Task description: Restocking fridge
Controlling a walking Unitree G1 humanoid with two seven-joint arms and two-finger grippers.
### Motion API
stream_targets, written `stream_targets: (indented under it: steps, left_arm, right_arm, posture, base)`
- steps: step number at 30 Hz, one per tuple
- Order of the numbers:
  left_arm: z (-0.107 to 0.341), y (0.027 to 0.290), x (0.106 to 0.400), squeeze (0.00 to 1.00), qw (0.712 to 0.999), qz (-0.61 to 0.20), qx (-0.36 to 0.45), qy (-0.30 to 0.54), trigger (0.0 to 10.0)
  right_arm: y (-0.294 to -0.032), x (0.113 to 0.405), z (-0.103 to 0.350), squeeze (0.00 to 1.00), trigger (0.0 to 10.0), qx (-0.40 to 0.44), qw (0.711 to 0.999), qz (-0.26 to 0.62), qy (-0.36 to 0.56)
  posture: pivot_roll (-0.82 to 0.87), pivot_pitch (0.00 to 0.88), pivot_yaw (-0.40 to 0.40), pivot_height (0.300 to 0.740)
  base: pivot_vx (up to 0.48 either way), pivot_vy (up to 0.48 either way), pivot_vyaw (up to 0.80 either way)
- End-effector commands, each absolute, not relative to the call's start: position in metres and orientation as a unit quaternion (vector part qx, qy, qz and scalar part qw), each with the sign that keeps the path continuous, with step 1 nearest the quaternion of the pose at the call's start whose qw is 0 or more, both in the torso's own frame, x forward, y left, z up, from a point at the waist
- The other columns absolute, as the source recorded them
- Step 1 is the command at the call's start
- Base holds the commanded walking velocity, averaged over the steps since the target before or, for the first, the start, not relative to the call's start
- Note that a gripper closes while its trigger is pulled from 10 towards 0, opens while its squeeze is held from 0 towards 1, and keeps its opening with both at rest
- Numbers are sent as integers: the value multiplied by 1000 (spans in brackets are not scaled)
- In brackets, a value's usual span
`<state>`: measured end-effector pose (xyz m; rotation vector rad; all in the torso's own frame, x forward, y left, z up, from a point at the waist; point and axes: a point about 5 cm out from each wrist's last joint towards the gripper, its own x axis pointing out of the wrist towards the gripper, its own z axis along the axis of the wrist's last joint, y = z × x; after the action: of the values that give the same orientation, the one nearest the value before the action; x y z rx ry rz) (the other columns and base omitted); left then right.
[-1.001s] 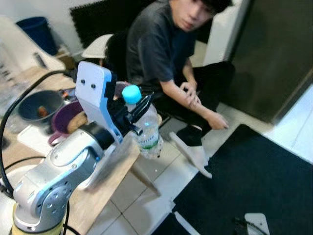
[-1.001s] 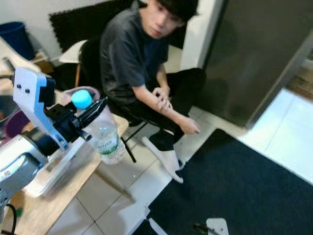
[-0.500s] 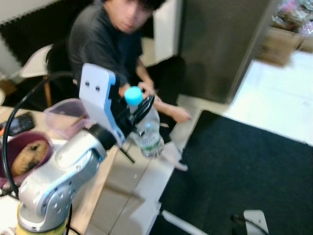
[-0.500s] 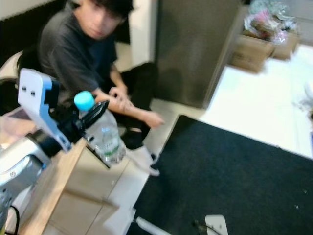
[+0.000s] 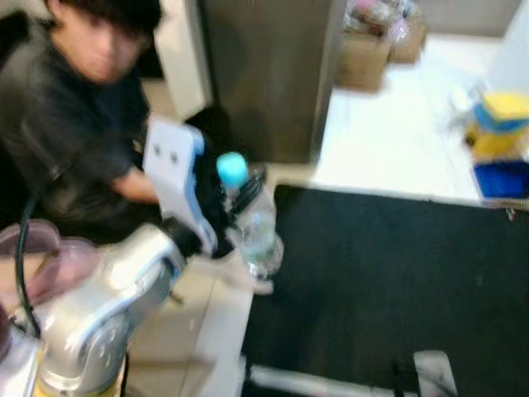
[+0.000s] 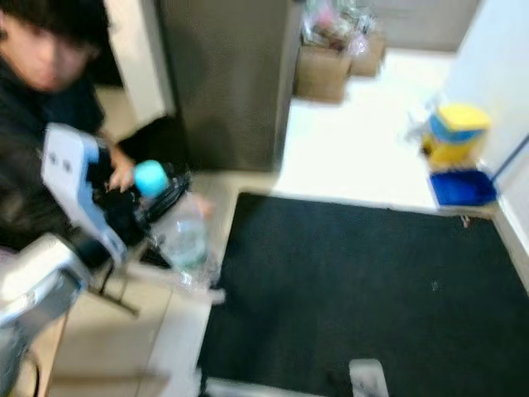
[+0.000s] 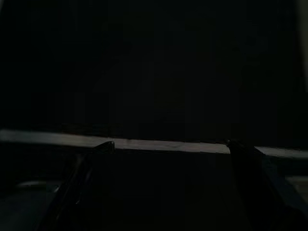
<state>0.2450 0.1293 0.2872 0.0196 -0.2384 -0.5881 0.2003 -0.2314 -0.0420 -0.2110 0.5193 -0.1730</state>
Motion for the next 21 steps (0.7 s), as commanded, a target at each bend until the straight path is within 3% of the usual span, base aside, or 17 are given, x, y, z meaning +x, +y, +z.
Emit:
stream_targets:
  steps: [1, 15, 21]
  left_arm:
    - [286, 129, 244, 0, 949, -291, 4, -121, 10000]
    - [269, 131, 245, 0, 955, -281, 7, -95, 10000]
    - [233, 140, 247, 0, 975, -218, 10, -46, 10000]
  right_arm:
    - [-228, 186, -52, 0, 10000, -97, 951, -84, 282]
    - [-227, 188, -51, 0, 10000, -97, 952, -81, 280]
    - [-225, 190, -51, 0, 10000, -109, 952, -69, 276]
  posture:
    - [-46, 212, 29, 740]
    - [-47, 210, 29, 740]
    - [-46, 211, 30, 740]
  base:
    - [0, 0, -781]
    - [0, 0, -734]
    - [0, 0, 0]
